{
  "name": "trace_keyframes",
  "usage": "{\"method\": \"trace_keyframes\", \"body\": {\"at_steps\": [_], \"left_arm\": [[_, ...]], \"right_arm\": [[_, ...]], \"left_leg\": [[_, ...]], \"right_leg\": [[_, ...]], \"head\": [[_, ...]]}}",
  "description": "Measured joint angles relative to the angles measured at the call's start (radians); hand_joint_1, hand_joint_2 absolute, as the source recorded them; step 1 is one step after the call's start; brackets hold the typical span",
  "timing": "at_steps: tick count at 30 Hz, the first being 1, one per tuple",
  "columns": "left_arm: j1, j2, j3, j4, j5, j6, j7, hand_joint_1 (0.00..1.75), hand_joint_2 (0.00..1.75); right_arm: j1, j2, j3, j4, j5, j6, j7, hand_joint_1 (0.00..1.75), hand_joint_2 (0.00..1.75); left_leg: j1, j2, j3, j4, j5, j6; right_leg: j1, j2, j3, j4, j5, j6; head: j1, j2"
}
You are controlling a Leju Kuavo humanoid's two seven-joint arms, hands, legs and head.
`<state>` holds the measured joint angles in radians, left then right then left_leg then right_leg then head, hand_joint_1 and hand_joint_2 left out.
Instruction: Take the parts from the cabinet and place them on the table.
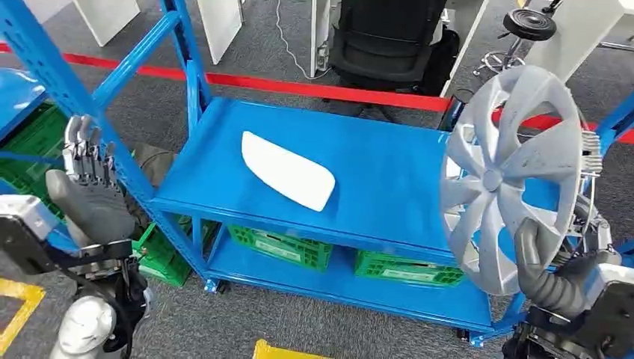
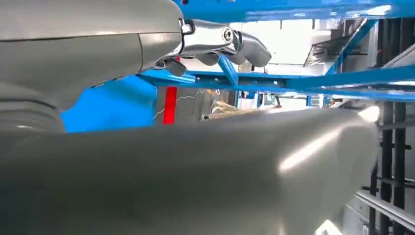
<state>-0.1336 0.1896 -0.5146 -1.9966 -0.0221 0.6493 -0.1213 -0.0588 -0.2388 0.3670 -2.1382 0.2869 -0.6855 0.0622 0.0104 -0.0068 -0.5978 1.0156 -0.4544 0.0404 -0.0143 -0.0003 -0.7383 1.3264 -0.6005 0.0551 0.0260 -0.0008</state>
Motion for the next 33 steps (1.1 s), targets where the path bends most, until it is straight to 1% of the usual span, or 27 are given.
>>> {"method": "trace_keyframes", "body": {"at_steps": [1,2,3,4,5,6,7,9,10,11,12,14,15,16,20,22,24,25,26,27,28,29,30,31,32,33], "left_arm": [[0.001,0.0,0.0,0.0,0.003,0.0,0.0,0.0,0.0],[0.001,0.0,0.0,0.0,0.004,0.0,0.0,0.0,0.0],[0.001,0.0,0.0,0.0,0.005,0.0,0.0,0.0,0.0],[0.001,0.0,0.0,0.0,0.005,0.0,0.0,0.0,0.0],[0.001,0.0,0.0,0.0,0.005,0.0,0.0,0.0,0.0],[-0.002,0.0,0.0,0.0,0.004,0.0,0.0,0.0,0.0],[0.0,0.0,0.0,0.0,0.004,0.0,0.0,0.0,0.0],[-0.001,0.0,-0.001,0.0,0.004,0.001,0.001,0.0,0.0],[-0.001,0.0,-0.001,-0.001,0.003,0.002,0.001,0.0,0.0],[-0.001,0.0,-0.002,-0.001,0.003,0.003,0.002,0.0,0.0],[-0.002,0.002,-0.002,-0.001,0.002,0.003,0.003,0.0,0.0],[0.001,0.002,-0.004,0.0,0.002,0.005,0.003,0.0,0.0],[0.002,0.002,-0.005,0.0,0.001,0.006,0.005,0.0,0.0],[0.003,0.003,-0.005,0.0,0.0,0.008,0.005,0.0,0.0],[0.003,0.003,-0.005,0.0,0.0,0.008,0.006,0.0,0.0],[0.003,0.003,-0.005,0.0,-0.001,0.009,0.006,0.0,0.0],[0.005,0.003,-0.006,0.0,-0.003,0.011,0.006,0.0,0.0],[0.006,0.005,-0.008,0.0,-0.007,0.018,0.008,0.0,0.0],[0.011,0.005,-0.009,-0.003,-0.007,0.018,0.008,0.0,0.0],[0.015,0.006,-0.009,-0.003,-0.006,0.017,0.008,0.0,0.0],[0.017,0.006,-0.01,-0.003,-0.008,0.014,0.01,0.0,0.0],[0.017,0.006,-0.01,-0.003,-0.012,0.014,0.014,0.0,0.0],[0.019,0.006,-0.01,-0.007,-0.019,0.014,0.02,0.0,0.0],[0.021,0.006,-0.01,-0.009,-0.024,0.014,0.021,0.0,0.0],[0.024,0.006,-0.01,-0.01,-0.03,0.014,0.022,0.0,0.0],[0.029,0.006,-0.01,-0.01,-0.034,0.014,0.024,0.0,0.0]], "right_arm": [[0.001,0.0,0.0,0.0,0.0,0.0,0.002,1.75,1.75],[0.001,0.0,0.001,0.0,-0.001,0.0,0.003,1.75,1.75],[0.0,0.0,0.001,0.0,-0.003,0.0,0.003,1.75,1.75],[-0.001,0.0,0.001,0.0,-0.004,0.0,0.003,1.75,1.75],[-0.004,0.0,0.001,0.0,-0.004,0.0,0.003,1.75,1.75],[-0.004,0.001,0.001,0.0,-0.006,0.0,0.003,1.75,1.75],[-0.007,0.0,0.001,-0.001,-0.005,0.0,0.002,1.75,1.75],[-0.007,0.0,0.001,-0.001,-0.005,0.0,0.002,1.75,1.75],[-0.006,0.0,0.001,-0.001,-0.005,0.0,0.002,1.75,1.75],[-0.006,0.0,0.001,-0.001,-0.005,0.0,0.003,1.75,1.75],[-0.007,0.0,0.001,-0.001,-0.003,0.0,0.003,1.75,1.75],[-0.005,0.001,0.001,-0.001,-0.002,0.0,0.003,1.75,1.75],[-0.002,0.001,0.001,-0.001,-0.002,0.0,0.005,1.75,1.75],[0.001,0.001,0.001,-0.001,0.001,0.0,0.006,1.75,1.75],[0.002,0.001,0.001,-0.001,0.001,0.0,0.007,1.75,1.75],[0.003,0.001,0.001,-0.001,0.002,0.0,0.007,1.75,1.75],[0.005,0.001,0.001,-0.001,0.004,0.0,0.01,1.75,1.75],[0.009,0.001,0.001,-0.001,0.01,0.0,0.014,1.75,1.75],[0.011,0.002,0.002,-0.001,0.01,0.0,0.016,1.75,1.75],[0.013,0.002,0.002,-0.001,0.01,0.0,0.016,1.75,1.75],[0.014,0.002,0.002,-0.001,0.01,0.0,0.017,1.75,1.75],[0.018,0.002,0.002,-0.001,0.012,0.0,0.017,1.75,1.75],[0.02,0.002,0.002,-0.001,0.014,0.0,0.016,1.75,1.75],[0.02,0.002,0.002,-0.001,0.015,0.0,0.015,1.75,1.75],[0.02,0.003,0.002,-0.001,0.014,0.0,0.012,1.75,1.75],[0.021,0.003,0.003,-0.001,0.013,0.0,0.011,1.75,1.75]], "left_leg": [[-0.003,0.0,-0.004,0.002,0.001,0.001],[-0.005,-0.001,-0.006,0.004,0.002,0.001],[-0.008,-0.002,-0.007,0.006,0.002,0.001],[-0.01,-0.003,-0.007,0.007,0.002,0.001],[-0.008,-0.002,-0.007,0.007,0.004,0.0],[-0.014,-0.003,-0.015,0.009,0.008,-0.006],[-0.008,-0.001,-0.022,0.009,0.014,-0.015],[-0.005,0.0,-0.023,0.004,0.022,-0.026],[-0.009,0.0,-0.023,0.006,0.018,-0.029],[-0.007,0.001,-0.04,0.018,0.001,-0.035],[-0.006,0.001,-0.06,0.075,-0.041,-0.04],[0.002,0.002,-0.121,0.225,-0.109,-0.05],[0.005,0.003,-0.146,0.288,-0.129,-0.055],[0.007,0.003,-0.148,0.297,-0.124,-0.058],[0.007,0.003,-0.145,0.295,-0.122,-0.058],[0.008,0.004,-0.135,0.283,-0.112,-0.059],[0.01,0.004,-0.109,0.241,-0.09,-0.061],[0.009,0.003,0.026,0.014,-0.046,-0.062],[0.008,-0.001,0.023,0.019,-0.038,-0.042],[0.005,-0.002,0.02,0.021,-0.035,-0.037],[0.007,-0.002,0.019,0.018,-0.03,-0.029],[0.011,-0.002,0.019,0.015,-0.025,-0.022],[0.011,-0.003,0.016,0.014,-0.022,-0.017],[0.01,-0.002,0.012,0.014,-0.02,-0.013],[0.007,-0.002,0.007,0.015,-0.017,-0.01],[0.004,-0.002,0.0,0.016,-0.015,-0.006]], "right_leg": [[0.001,0.0,0.007,-0.005,0.011,-0.003],[0.002,0.0,0.036,-0.054,0.041,-0.009],[0.005,0.0,0.079,-0.13,0.079,-0.017],[0.01,0.001,0.129,-0.222,0.117,-0.029],[0.015,0.0,0.157,-0.286,0.111,-0.045],[0.019,-0.001,0.182,-0.305,0.111,-0.048],[0.021,0.0,0.175,-0.306,0.112,-0.048],[0.025,0.001,0.172,-0.31,0.12,-0.055],[0.015,-0.002,0.18,-0.335,0.132,-0.058],[0.012,-0.006,0.183,-0.343,0.14,-0.058],[0.01,-0.006,0.181,-0.345,0.143,-0.064],[0.01,-0.006,0.172,-0.343,0.146,-0.063],[0.01,-0.007,0.167,-0.341,0.149,-0.062],[0.01,-0.007,0.164,-0.339,0.15,-0.061],[0.009,-0.007,0.163,-0.338,0.15,-0.061],[0.009,-0.007,0.161,-0.337,0.15,-0.06],[0.007,-0.006,0.159,-0.333,0.151,-0.059],[0.008,-0.003,0.143,-0.304,0.143,-0.035],[0.007,-0.003,0.136,-0.301,0.15,-0.024],[0.005,-0.003,0.136,-0.304,0.155,-0.018],[0.004,-0.003,0.135,-0.303,0.156,-0.013],[0.003,-0.003,0.129,-0.298,0.15,-0.011],[0.002,-0.003,0.105,-0.263,0.115,-0.007],[0.001,-0.003,0.082,-0.202,0.075,-0.004],[0.001,-0.003,0.047,-0.115,0.034,-0.002],[0.001,-0.003,0.015,-0.035,0.004,-0.001]], "head": [[0.003,0.0],[0.008,0.0],[0.01,0.0],[0.013,0.0],[0.014,0.0],[0.009,0.0],[0.012,0.0],[0.012,0.0],[0.014,0.0],[0.011,0.0],[0.002,0.0],[-0.01,0.0],[-0.014,0.0],[-0.016,0.0],[-0.016,0.0],[-0.016,0.0],[-0.021,0.0],[-0.033,0.0],[-0.026,0.0],[-0.022,0.0],[-0.022,0.0],[-0.02,0.0],[-0.013,0.0],[-0.005,0.0],[0.002,0.0],[0.006,0.0]]}}
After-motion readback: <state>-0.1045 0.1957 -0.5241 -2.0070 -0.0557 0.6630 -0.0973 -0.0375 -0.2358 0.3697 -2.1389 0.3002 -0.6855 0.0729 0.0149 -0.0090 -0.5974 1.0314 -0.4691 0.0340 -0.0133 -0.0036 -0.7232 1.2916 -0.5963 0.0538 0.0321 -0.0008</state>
